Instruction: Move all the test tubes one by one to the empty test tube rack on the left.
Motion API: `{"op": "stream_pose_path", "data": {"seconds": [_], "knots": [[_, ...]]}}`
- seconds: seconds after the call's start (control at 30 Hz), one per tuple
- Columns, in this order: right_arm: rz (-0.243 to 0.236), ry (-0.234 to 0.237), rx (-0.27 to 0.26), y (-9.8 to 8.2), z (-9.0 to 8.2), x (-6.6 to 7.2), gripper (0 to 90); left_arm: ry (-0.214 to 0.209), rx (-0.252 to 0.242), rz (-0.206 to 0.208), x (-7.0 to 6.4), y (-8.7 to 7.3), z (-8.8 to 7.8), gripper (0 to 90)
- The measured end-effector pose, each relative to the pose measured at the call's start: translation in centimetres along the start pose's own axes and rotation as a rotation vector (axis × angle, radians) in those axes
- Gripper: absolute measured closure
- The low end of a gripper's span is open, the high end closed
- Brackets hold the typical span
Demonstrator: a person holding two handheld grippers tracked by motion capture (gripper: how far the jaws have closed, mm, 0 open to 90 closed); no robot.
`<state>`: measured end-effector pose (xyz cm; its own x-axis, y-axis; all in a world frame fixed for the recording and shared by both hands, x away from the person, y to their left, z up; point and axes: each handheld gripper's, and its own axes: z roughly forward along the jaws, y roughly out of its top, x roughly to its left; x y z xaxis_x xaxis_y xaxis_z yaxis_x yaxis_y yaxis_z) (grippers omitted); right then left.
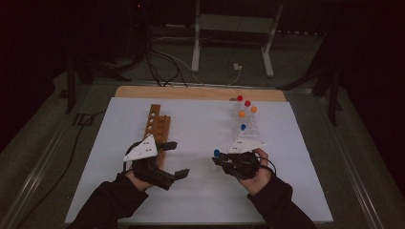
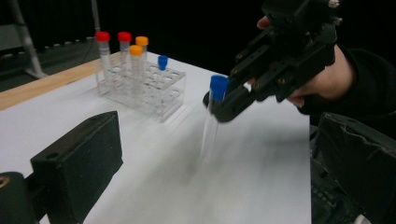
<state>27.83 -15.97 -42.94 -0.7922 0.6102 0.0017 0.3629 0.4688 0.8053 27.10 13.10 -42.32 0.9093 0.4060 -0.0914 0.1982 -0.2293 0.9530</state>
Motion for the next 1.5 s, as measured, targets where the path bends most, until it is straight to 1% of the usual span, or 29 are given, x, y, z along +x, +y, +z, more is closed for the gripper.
{"op": "stream_pose_path", "data": {"seconds": [0.07, 0.1, 0.13, 0.27, 0.3, 0.33, 0.4, 0.43, 0.47, 0.57, 0.6, 0.63, 0.67, 0.7, 0.73, 0.77, 0.87, 0.93, 0.97, 1.0, 1.2, 1.23, 1.27, 1.33, 1.43, 1.5], "knots": [[-0.009, 0.012, 0.003, 0.1, 0.2, 0.4, 77.3, -0.003, 0.006, 0.013, -0.1, 0.1, 0.5, 4.6], [-0.012, 0.016, 0.003, 0.1, 0.4, 0.6, 77.3, -0.002, 0.008, 0.012, -0.1, 0.2, 0.7, 5.0], [-0.017, 0.023, 0.003, 0.2, 0.5, 0.8, 77.3, -0.012, 0.013, 0.011, -0.2, 0.3, 1.2, 5.6], [-0.025, 0.037, 0.004, 0.4, 0.8, 1.3, 77.3, -0.009, 0.018, 0.016, -0.2, 0.5, 1.8, 8.6], [-0.027, 0.040, 0.005, 0.4, 1.0, 1.4, 77.3, -0.005, 0.021, 0.020, -0.3, 0.6, 2.0, 11.3], [-0.029, 0.044, 0.007, 0.5, 1.1, 1.5, 77.3, -0.011, 0.022, 0.024, -0.3, 0.6, 2.2, 15.2], [-0.034, 0.050, 0.007, 0.6, 1.2, 1.8, 77.3, -0.012, 0.033, 0.036, -0.4, 0.7, 2.7, 16.9], [-0.039, 0.056, 0.009, 0.7, 1.4, 2.0, 77.3, -0.014, 0.038, 0.042, -0.5, 0.8, 2.9, 21.7], [-0.039, 0.057, 0.006, 0.7, 1.4, 2.1, 77.3, -0.013, 0.038, 0.042, -0.4, 0.8, 3.3, 23.0], [-0.045, 0.059, 0.005, 0.9, 1.5, 2.3, 77.3, -0.006, 0.038, 0.047, -0.4, 0.8, 3.6, 32.9], [-0.045, 0.059, 0.005, 0.9, 1.5, 2.3, 77.3, -0.012, 0.034, 0.046, -0.3, 0.8, 3.8, 32.9], [-0.045, 0.061, 0.005, 0.9, 1.6, 2.3, 77.3, -0.011, 0.035, 0.047, -0.4, 0.8, 3.9, 35.6], [-0.043, 0.061, 0.005, 0.9, 1.6, 2.3, 77.3, -0.013, 0.038, 0.050, -0.4, 0.8, 4.0, 40.7], [-0.043, 0.061, 0.005, 0.9, 1.6, 2.3, 77.3, -0.019, 0.041, 0.056, -0.4, 0.8, 4.1, 40.7], [-0.043, 0.062, 0.008, 0.9, 1.6, 2.3, 77.3, -0.017, 0.045, 0.061, -0.5, 0.8, 4.2, 46.1], [-0.044, 0.060, 0.005, 0.9, 1.6, 2.3, 77.3, -0.016, 0.056, 0.067, -0.6, 0.8, 4.5, 48.3], [-0.044, 0.060, 0.004, 0.9, 1.6, 2.3, 77.3, -0.013, 0.064, 0.070, -0.6, 0.7, 4.7, 54.2], [-0.040, 0.062, 0.003, 0.9, 1.6, 2.3, 77.3, -0.014, 0.071, 0.072, -0.5, 0.7, 4.9, 55.9], [-0.041, 0.060, 0.005, 0.9, 1.6, 2.3, 77.3, -0.016, 0.072, 0.070, -0.5, 0.7, 5.0, 59.7], [-0.039, 0.062, 0.005, 0.8, 1.6, 2.3, 77.3, -0.025, 0.075, 0.070, -0.5, 0.6, 5.2, 61.8], [-0.038, 0.061, 0.004, 0.8, 1.6, 2.3, 77.3, -0.029, 0.086, 0.078, -0.5, 0.6, 5.4, 74.5], [-0.038, 0.060, 0.005, 0.8, 1.6, 2.3, 77.3, -0.035, 0.087, 0.078, -0.5, 0.6, 5.4, 75.5], [-0.037, 0.059, 0.006, 0.8, 1.6, 2.3, 77.3, -0.024, 0.087, 0.097, -0.6, 0.6, 5.5, 76.2], [-0.035, 0.060, 0.004, 0.8, 1.6, 2.3, 77.3, -0.017, 0.090, 0.108, -0.7, 0.7, 5.5, 76.9], [-0.035, 0.060, 0.003, 0.8, 1.6, 2.3, 77.0, -0.017, 0.089, 0.113, -0.7, 0.8, 5.4, 77.6], [-0.034, 0.062, -0.007, 0.8, 1.4, 2.3, 75.3, -0.022, 0.093, 0.117, -0.7, 0.9, 5.3, 77.7]]}}
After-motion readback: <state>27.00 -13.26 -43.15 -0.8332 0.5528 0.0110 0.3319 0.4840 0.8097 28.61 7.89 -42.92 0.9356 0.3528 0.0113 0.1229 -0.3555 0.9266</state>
